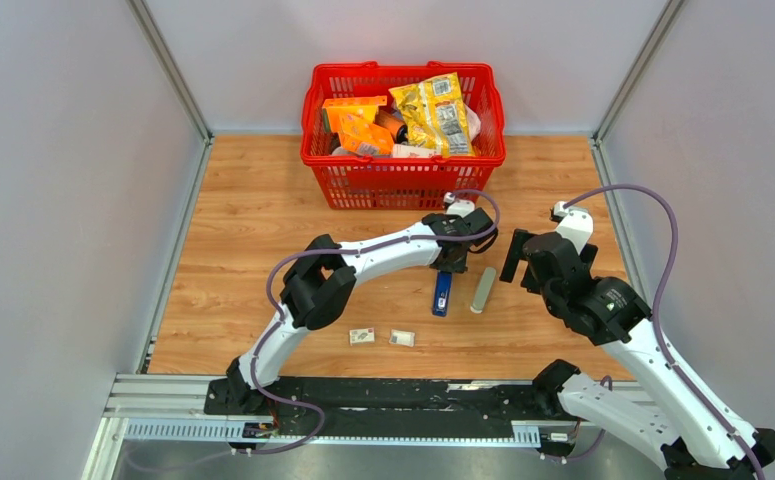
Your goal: Unload the staples from the stapler
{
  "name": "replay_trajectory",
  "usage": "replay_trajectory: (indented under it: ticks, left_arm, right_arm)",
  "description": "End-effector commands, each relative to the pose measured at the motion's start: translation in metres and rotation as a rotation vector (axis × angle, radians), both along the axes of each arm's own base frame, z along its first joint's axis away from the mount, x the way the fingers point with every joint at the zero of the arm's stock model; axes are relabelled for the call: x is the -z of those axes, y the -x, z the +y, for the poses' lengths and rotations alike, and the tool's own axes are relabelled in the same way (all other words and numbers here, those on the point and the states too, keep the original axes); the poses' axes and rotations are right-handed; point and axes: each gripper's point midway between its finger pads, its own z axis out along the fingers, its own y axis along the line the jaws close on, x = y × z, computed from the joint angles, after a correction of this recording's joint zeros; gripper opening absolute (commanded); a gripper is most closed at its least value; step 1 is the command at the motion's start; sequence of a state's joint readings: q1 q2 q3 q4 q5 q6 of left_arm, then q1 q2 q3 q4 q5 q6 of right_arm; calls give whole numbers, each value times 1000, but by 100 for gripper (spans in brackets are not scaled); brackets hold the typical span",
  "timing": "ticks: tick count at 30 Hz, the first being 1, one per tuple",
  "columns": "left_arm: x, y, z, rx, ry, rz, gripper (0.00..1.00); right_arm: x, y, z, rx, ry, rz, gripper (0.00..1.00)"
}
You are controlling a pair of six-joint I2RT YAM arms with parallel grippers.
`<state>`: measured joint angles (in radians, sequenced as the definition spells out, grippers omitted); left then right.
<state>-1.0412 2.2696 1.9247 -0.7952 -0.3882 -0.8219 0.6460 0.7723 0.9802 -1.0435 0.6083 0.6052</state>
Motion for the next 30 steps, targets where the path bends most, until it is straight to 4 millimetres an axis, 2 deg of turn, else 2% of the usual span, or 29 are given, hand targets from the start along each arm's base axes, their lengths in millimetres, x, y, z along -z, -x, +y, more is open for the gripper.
replay_trajectory:
  ticks: [1, 8, 12, 13, 16, 21, 23, 24, 25, 26, 30]
  left_arm:
    - [-15, 4, 0, 92, -10, -30, 0]
    - [-29, 10, -7, 288, 9, -55, 0]
    - [-39, 14, -1, 406, -28, -80, 0]
    - [-48, 14, -2, 424, -15, -98, 0]
    - [-57, 16, 5, 506, -42, -126, 0]
    - [-68, 21, 14, 634, -79, -160, 0]
    - [-63, 24, 21, 681, -103, -174, 0]
    - [-71, 22, 22, 703, -102, -205, 0]
    - [-66, 25, 25, 718, -113, -199, 0]
    - [-70, 25, 25, 746, -113, -218, 0]
    - [-67, 34, 27, 847, -125, -201, 0]
  right_arm:
    - [-5, 1, -2, 13, -21, -16, 100]
    - [-9, 0, 0, 7, -24, -20, 100]
    - [-11, 1, 0, -9, -22, -18, 100]
    - [-13, 1, 0, -11, -20, -20, 100]
    - [-15, 2, 1, -16, -22, -23, 100]
    - [-17, 2, 4, -39, -30, -22, 100]
    - [-17, 3, 4, -43, -27, -21, 100]
    - [-17, 3, 4, -45, -25, -17, 100]
    - [-16, 3, 4, -48, -24, -14, 100]
    - [-16, 4, 4, -49, -22, -13, 100]
    - [-15, 4, 8, -69, -29, -5, 100]
